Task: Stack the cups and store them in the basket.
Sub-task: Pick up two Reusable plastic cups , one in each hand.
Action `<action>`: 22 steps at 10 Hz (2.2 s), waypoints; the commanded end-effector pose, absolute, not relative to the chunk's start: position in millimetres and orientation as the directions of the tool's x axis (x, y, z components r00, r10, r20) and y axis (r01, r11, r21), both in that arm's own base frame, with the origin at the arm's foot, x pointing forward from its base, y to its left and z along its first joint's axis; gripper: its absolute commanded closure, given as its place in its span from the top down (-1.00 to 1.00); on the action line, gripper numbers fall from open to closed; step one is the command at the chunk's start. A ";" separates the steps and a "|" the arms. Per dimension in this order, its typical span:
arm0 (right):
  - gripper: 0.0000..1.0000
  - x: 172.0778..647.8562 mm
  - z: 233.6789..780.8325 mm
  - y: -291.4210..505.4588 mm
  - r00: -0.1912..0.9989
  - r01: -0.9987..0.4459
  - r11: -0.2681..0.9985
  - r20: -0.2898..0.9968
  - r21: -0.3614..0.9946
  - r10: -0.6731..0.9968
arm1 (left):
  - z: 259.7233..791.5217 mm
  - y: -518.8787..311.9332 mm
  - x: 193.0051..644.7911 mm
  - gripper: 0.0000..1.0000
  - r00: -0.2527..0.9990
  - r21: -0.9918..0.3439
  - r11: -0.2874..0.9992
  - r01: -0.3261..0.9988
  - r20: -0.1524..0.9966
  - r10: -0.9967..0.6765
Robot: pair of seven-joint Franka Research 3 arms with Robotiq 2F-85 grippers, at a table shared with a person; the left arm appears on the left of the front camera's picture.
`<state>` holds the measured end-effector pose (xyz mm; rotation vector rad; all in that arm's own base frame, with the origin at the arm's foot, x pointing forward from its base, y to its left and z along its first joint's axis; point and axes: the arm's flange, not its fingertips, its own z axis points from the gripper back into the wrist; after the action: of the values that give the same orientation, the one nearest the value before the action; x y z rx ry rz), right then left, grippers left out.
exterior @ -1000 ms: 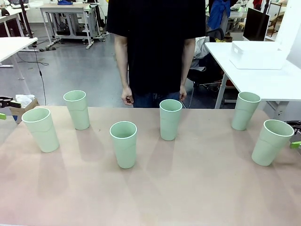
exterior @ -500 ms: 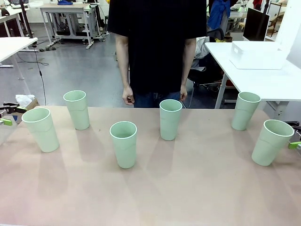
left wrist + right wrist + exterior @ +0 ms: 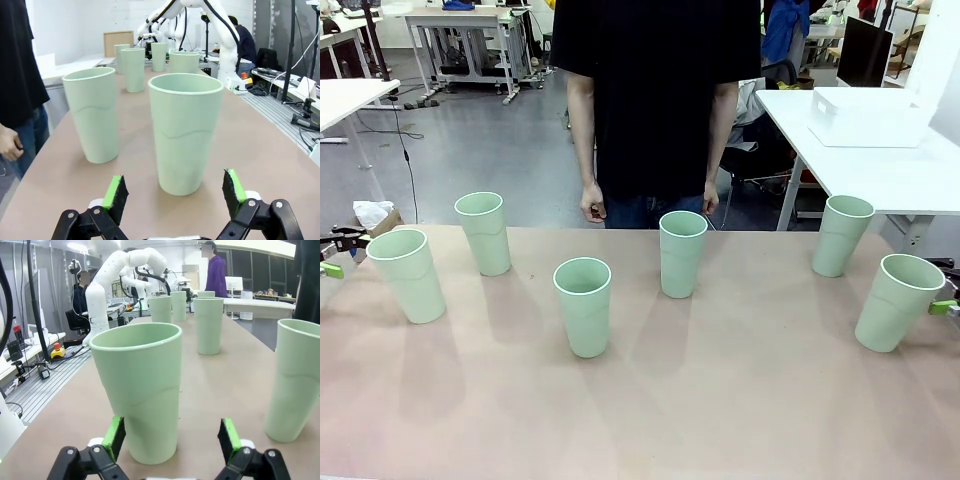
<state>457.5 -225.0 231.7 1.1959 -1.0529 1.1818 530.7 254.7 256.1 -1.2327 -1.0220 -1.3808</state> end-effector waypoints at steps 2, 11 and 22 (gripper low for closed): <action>1.00 457.7 230.0 -218.8 0.083 -0.996 0.038 0.994 0.081 0.077 | 256.0 229.2 506.1 1.00 -0.055 0.044 -0.111 0.993 0.994 -0.096; 1.00 451.1 223.6 -216.0 0.116 -0.993 -0.030 0.991 0.118 0.067 | 240.2 220.0 514.2 1.00 -0.031 0.023 -0.079 0.997 0.995 -0.095; 1.00 445.3 215.2 -194.8 0.090 -0.994 -0.062 0.995 0.093 0.035 | 229.2 195.8 511.5 1.00 -0.025 0.020 -0.088 0.996 0.998 -0.051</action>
<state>449.3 -203.0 215.1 1.2826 -1.0577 1.1788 517.4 205.5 227.5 -1.2246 -1.1249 -1.3010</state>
